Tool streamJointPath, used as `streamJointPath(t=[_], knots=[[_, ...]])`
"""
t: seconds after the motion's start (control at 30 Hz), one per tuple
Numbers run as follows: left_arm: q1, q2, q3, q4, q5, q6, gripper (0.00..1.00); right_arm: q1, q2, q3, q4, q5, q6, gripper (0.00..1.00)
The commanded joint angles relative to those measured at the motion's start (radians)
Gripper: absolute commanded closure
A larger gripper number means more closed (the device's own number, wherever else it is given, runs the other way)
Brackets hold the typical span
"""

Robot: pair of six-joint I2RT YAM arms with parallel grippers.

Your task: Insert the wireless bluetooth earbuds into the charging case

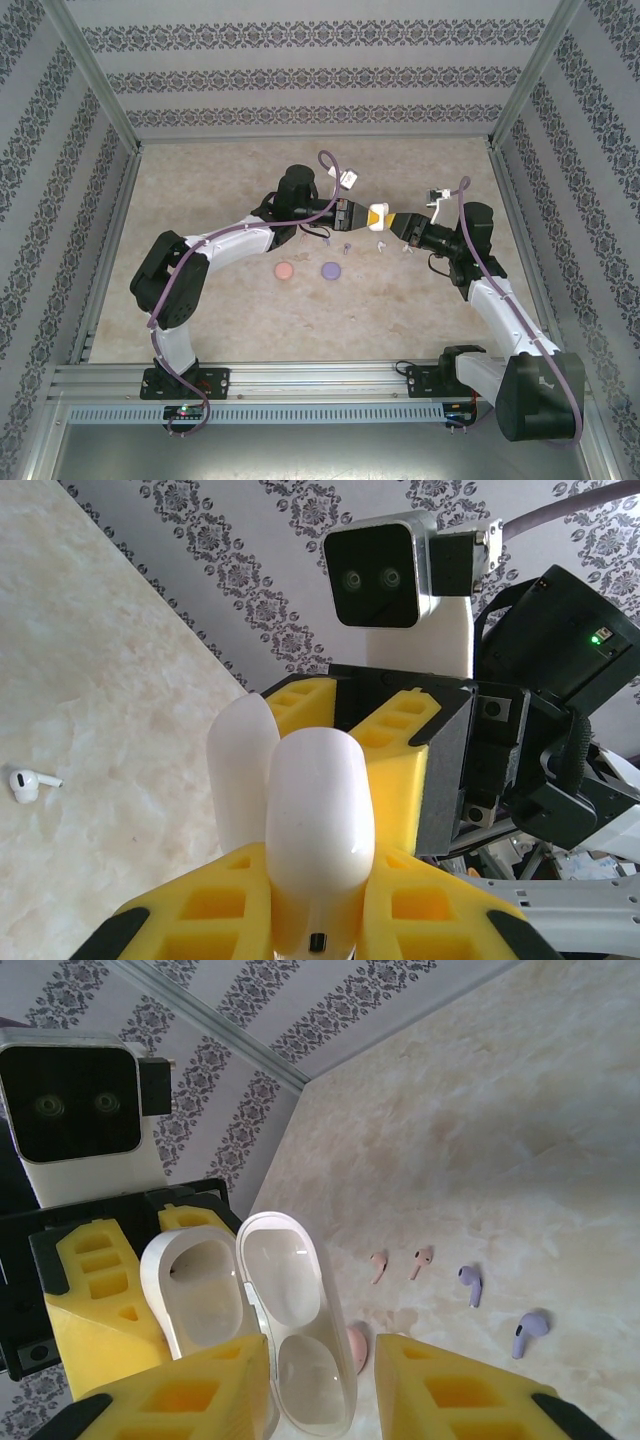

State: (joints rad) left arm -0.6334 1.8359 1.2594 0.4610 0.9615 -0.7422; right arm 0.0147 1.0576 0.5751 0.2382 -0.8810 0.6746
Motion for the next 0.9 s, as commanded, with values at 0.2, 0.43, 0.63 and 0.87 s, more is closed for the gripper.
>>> streamJointPath(t=[0.2,0.43,0.63,0.87], knots=[[-0.010,0.000,0.049,0.054,0.014,0.001,1.00,-0.012,-0.003,-0.016,0.058,-0.029,-0.002,0.66],[-0.010,0.002,0.061,0.035,0.008,0.016,1.00,-0.014,-0.017,-0.035,0.071,-0.023,0.005,0.66],[-0.009,0.010,0.060,0.051,0.014,0.002,1.00,-0.015,0.003,-0.027,0.097,-0.030,0.019,0.67],[-0.011,0.018,0.048,0.078,0.017,-0.015,1.00,-0.015,0.032,-0.002,0.125,-0.057,0.041,0.72]])
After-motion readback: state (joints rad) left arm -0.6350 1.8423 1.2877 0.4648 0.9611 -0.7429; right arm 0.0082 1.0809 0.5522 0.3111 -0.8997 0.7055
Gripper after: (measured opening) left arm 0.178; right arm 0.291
